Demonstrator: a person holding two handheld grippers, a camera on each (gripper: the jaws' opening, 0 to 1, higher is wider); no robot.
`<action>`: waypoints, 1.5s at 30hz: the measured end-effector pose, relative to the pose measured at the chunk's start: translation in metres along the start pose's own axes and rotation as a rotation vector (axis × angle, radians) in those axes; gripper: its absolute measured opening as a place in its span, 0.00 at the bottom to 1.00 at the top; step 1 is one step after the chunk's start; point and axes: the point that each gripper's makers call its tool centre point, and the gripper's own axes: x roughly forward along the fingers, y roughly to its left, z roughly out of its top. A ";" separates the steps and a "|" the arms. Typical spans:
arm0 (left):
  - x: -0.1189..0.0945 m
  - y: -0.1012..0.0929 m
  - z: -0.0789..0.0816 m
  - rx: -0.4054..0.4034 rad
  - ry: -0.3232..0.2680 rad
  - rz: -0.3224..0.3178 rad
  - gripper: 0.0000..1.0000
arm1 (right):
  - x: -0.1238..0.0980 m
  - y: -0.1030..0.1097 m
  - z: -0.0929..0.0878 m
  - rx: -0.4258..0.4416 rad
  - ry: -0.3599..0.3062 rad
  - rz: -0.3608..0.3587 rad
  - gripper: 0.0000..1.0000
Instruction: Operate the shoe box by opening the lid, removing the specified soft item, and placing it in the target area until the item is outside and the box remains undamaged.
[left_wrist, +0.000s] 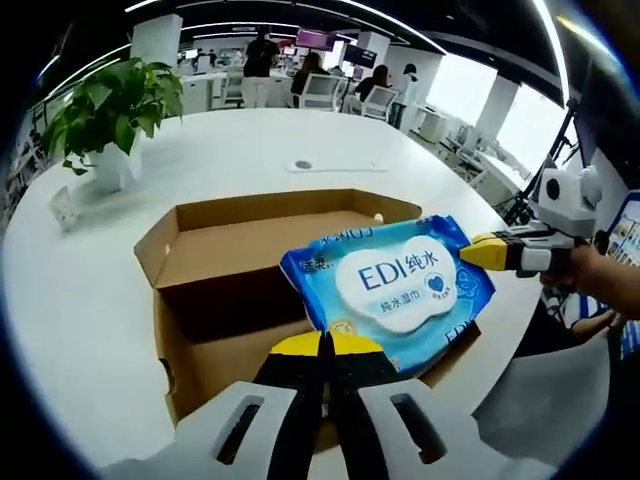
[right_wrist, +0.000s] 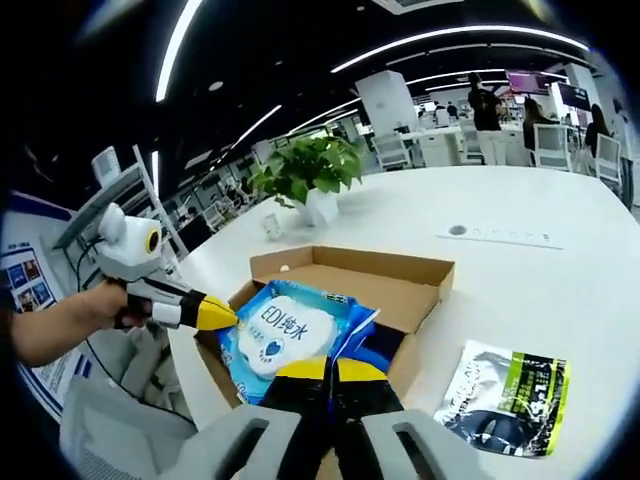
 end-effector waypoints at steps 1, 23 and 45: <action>0.001 -0.003 0.001 0.003 -0.001 -0.003 0.00 | -0.002 -0.002 0.000 0.004 -0.001 -0.003 0.00; 0.030 -0.065 0.023 0.013 -0.012 -0.081 0.00 | -0.052 -0.055 -0.003 0.068 -0.013 -0.078 0.00; 0.063 -0.127 0.048 0.051 -0.032 -0.140 0.00 | -0.100 -0.109 -0.004 0.103 -0.027 -0.143 0.00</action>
